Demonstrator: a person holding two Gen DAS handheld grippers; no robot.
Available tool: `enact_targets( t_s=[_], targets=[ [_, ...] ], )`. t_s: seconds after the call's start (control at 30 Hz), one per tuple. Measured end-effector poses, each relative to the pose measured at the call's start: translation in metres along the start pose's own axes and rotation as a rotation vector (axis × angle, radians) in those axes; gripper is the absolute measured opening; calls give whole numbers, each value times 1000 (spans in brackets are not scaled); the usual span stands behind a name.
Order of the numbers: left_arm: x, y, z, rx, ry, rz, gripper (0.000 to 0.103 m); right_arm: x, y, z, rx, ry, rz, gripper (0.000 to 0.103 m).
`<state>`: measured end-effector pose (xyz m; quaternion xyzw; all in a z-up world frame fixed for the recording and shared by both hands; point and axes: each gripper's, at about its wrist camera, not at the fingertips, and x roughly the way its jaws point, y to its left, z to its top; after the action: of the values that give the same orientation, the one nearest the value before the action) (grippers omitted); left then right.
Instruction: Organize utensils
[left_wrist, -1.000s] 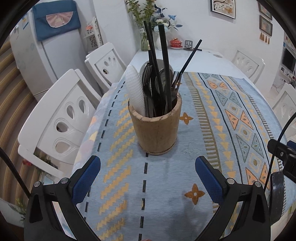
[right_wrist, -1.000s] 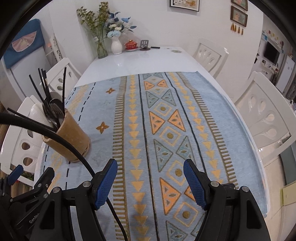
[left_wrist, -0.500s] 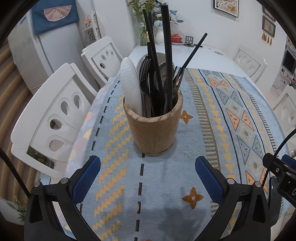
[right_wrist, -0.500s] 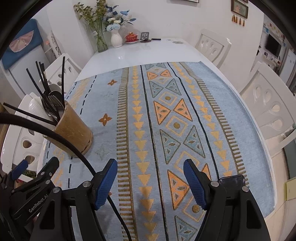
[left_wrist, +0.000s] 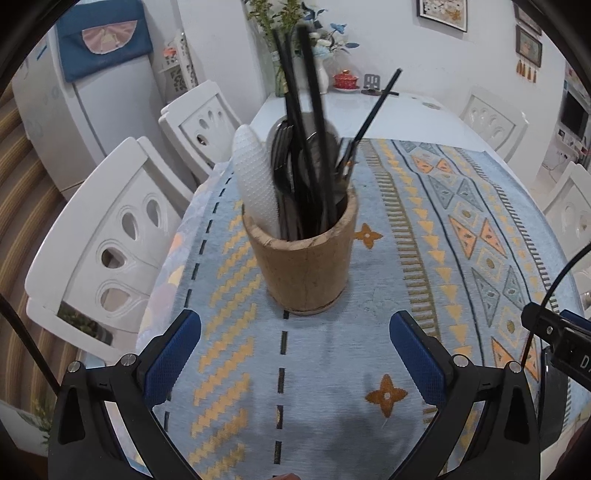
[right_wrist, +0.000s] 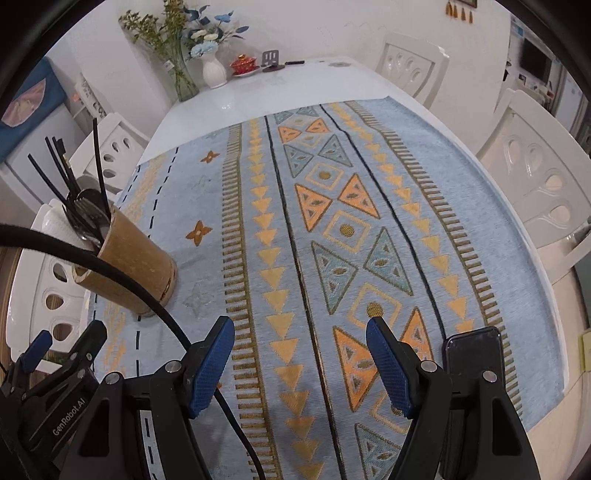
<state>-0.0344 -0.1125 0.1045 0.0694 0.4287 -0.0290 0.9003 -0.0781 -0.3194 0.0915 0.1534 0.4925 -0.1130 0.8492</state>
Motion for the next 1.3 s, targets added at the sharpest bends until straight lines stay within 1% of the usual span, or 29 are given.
enact_targets(
  t_s=[0.1,0.2,0.27,0.33,0.37,0.43,0.47,0.53,0.63,0.73,0.83,0.93,1.0,1.1,1.17,1.23,1.3],
  targets=[
    [-5,-3,-1,4,-14,-24,103,-4,-3,1,9,-10,1,72],
    [-6,-7,-4,23,-22,-20,103,-6,-4,-3,9,-20,-3,72],
    [-9,-9,-3,31,-25,-32,103,-5,-4,-5,7,-18,-5,72],
    [-20,-7,-1,5,-70,-59,103,-6,-6,-5,9,-9,6,72],
    [-30,-4,1,-16,-121,-71,103,-8,-6,-4,11,-12,13,72],
    [-41,-1,3,-25,-174,-54,103,-13,-7,-4,15,-37,22,72],
    [-42,-1,4,-21,-182,-40,103,-14,-7,-4,15,-43,24,72],
    [-40,-2,4,-8,-172,-27,103,-13,-9,-5,18,-40,24,72],
    [-34,-5,2,-1,-132,-31,103,-10,-11,-7,24,-21,24,72],
    [-34,-7,-1,12,-128,-20,103,-13,-12,-6,25,-29,26,72],
    [-34,-11,-4,34,-129,-3,103,-15,-11,-6,-3,-47,2,72],
    [-37,-10,-6,34,-131,-20,103,-18,-11,-1,-61,-61,-22,72],
    [-38,-11,-6,35,-135,-21,103,-24,-13,6,-105,-91,-53,72],
    [-40,-11,-5,38,-143,-14,103,-36,-17,16,-135,-147,-91,72],
    [-42,-11,-6,39,-152,-8,103,-43,-17,21,-176,-182,-104,72],
    [-42,-9,-7,39,-151,-9,103,-46,-14,23,-264,-224,-170,72],
    [-41,-9,-6,43,-143,-9,103,-46,-9,26,-355,-240,-233,72]
  ],
)
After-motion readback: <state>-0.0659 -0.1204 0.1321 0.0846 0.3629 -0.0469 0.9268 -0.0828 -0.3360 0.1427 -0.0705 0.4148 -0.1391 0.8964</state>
